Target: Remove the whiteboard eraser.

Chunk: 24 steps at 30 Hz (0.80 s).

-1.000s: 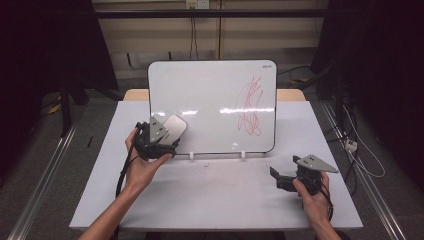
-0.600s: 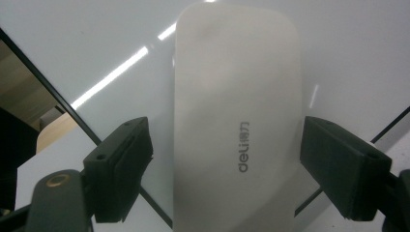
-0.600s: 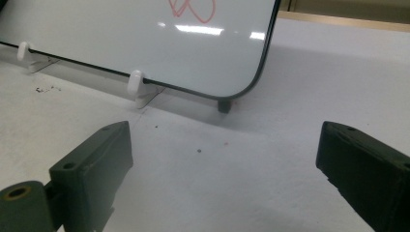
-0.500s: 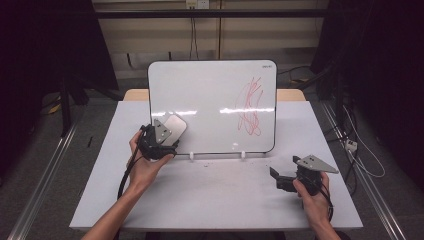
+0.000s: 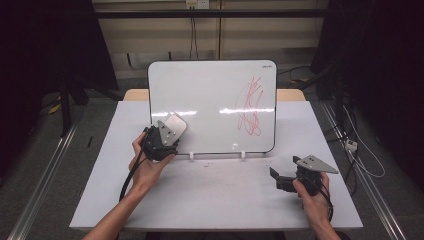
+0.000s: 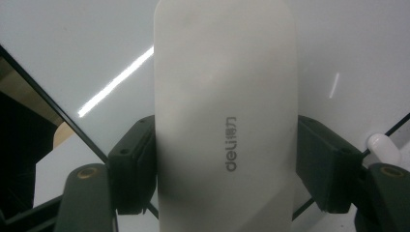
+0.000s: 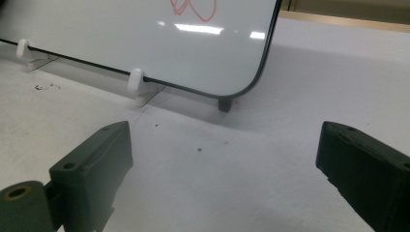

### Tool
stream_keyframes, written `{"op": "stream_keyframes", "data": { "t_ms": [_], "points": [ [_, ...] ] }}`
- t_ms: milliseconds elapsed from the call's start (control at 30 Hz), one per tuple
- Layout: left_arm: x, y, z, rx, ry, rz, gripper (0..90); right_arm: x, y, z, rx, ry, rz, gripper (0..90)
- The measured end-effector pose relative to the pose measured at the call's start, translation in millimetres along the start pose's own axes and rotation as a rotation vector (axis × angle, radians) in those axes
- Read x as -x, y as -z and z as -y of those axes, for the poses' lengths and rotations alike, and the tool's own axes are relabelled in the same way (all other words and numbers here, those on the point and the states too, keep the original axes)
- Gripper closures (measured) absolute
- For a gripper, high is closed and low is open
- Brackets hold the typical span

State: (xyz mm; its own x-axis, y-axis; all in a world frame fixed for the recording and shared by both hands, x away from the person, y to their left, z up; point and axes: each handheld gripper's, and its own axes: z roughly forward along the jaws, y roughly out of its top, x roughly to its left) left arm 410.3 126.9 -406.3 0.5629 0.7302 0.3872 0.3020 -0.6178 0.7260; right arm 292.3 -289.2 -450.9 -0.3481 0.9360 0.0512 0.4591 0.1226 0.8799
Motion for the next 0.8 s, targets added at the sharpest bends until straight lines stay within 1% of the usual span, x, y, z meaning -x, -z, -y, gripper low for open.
{"op": "stream_keyframes", "data": {
  "t_ms": [133, 333, 500, 567, 667, 800],
  "points": [
    [-1.3, 0.4, 0.6, 0.007, 0.011, 0.01, 30.4, 0.3, -0.6, -0.1, 0.002, -0.002, 0.002, 6.1],
    [-2.3, 1.0, 1.8, 0.02, 0.017, 0.011, 30.6, 0.7, -4.7, -0.8, -0.007, -0.005, 0.002, 6.2],
    [-6.5, 2.8, 3.3, 0.035, 0.04, 0.047, 30.8, -0.1, -6.1, -1.3, -0.01, -0.008, 0.003, 6.2],
    [-6.9, 3.1, 4.0, 0.046, 0.048, 0.048, 31.0, -0.4, -5.6, -1.3, -0.008, -0.007, 0.004, 6.2],
    [-9.0, 4.3, 4.0, 0.041, 0.06, 0.068, 31.0, -0.4, -5.1, -1.5, -0.004, -0.008, 0.004, 6.3],
    [-9.1, 4.2, 4.4, 0.046, 0.068, 0.073, 31.1, 1.2, -4.7, -0.8, -0.005, -0.009, 0.006, 6.3]
  ]
}}
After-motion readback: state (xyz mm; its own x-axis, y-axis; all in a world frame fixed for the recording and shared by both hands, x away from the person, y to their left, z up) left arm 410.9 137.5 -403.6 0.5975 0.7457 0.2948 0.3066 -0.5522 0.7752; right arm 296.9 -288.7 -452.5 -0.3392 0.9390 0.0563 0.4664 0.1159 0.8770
